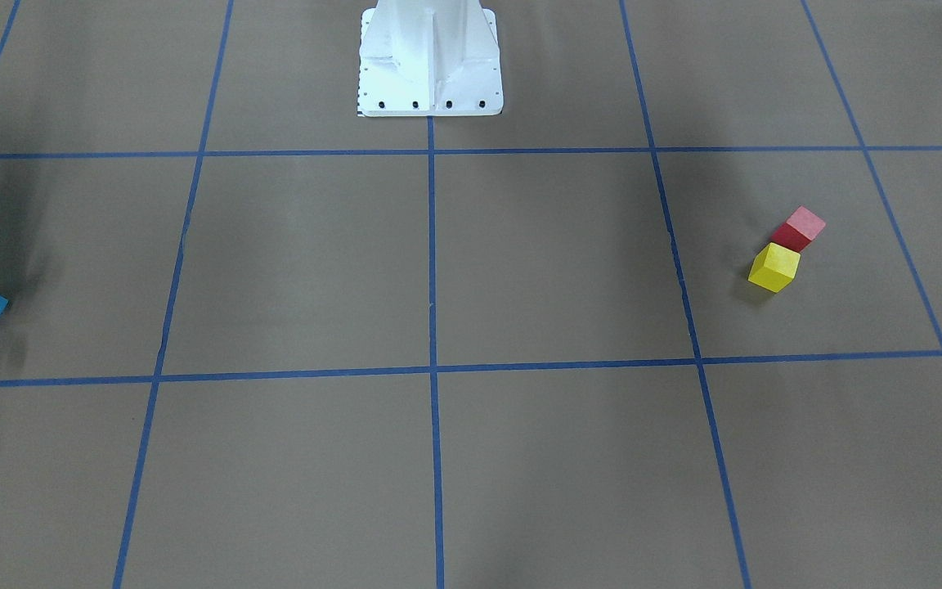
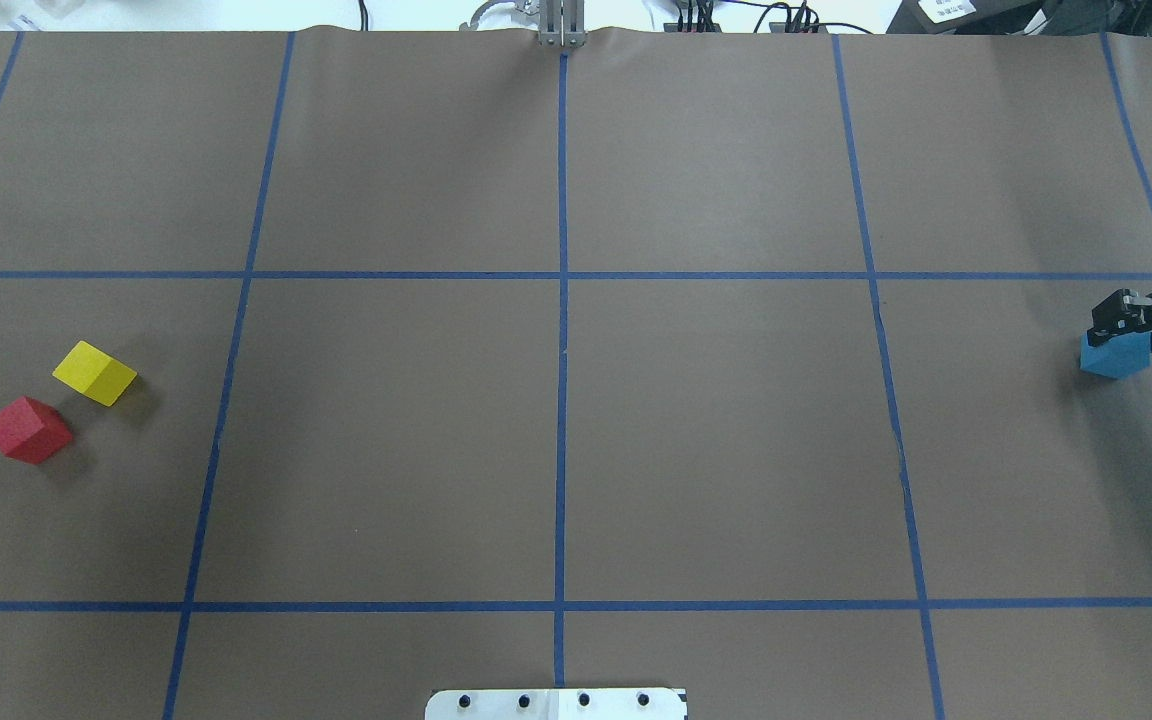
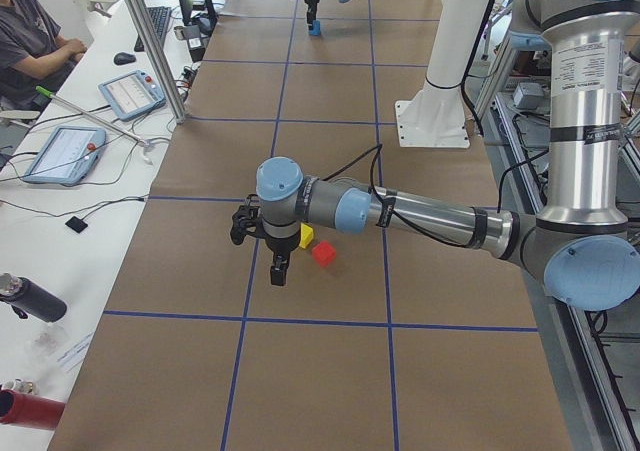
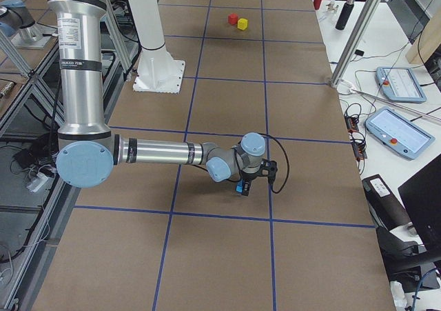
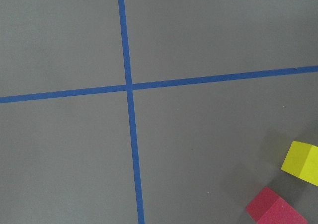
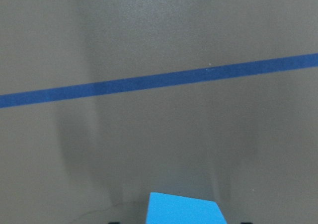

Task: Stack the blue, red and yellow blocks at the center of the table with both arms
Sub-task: 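Lower the right gripper onto the blue cube and close it, then carry the blue cube with the right gripper to the table center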

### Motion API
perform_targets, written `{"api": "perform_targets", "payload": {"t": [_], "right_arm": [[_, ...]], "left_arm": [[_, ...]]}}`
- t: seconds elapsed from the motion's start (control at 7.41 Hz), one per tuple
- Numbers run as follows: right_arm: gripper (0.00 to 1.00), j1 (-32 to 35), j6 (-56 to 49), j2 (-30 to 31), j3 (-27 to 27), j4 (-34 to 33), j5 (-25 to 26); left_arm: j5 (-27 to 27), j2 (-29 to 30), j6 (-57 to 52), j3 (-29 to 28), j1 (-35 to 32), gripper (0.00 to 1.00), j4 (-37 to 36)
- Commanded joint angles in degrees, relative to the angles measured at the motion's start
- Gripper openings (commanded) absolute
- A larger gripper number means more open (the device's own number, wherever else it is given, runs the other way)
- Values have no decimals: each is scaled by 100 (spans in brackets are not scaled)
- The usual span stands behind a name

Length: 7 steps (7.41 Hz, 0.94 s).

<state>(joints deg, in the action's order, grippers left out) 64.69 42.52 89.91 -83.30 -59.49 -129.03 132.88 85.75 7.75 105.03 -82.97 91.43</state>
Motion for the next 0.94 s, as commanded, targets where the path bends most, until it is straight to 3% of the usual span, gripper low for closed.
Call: {"api": "perform_targets", "payload": {"t": [0.0, 0.13, 0.4, 0.67, 0.81], "right_arm": [[0, 0, 245, -52, -176, -27, -87], [0, -9, 1179, -314, -282, -10, -183], [0, -734, 2281, -1041, -538, -28, -71], [0, -1403, 3205, -2008, -511, -63, 410], [0, -1772, 3401, -2456, -494, -402, 588]], "left_arm": [[9, -6, 7, 26, 0, 99, -2], [9, 3, 16, 35, 0, 100, -2], [18, 20, 16, 79, 9, 99, 7], [27, 47, 16, 62, 61, 99, -2], [27, 82, 259, 70, 261, 99, 15]]}}
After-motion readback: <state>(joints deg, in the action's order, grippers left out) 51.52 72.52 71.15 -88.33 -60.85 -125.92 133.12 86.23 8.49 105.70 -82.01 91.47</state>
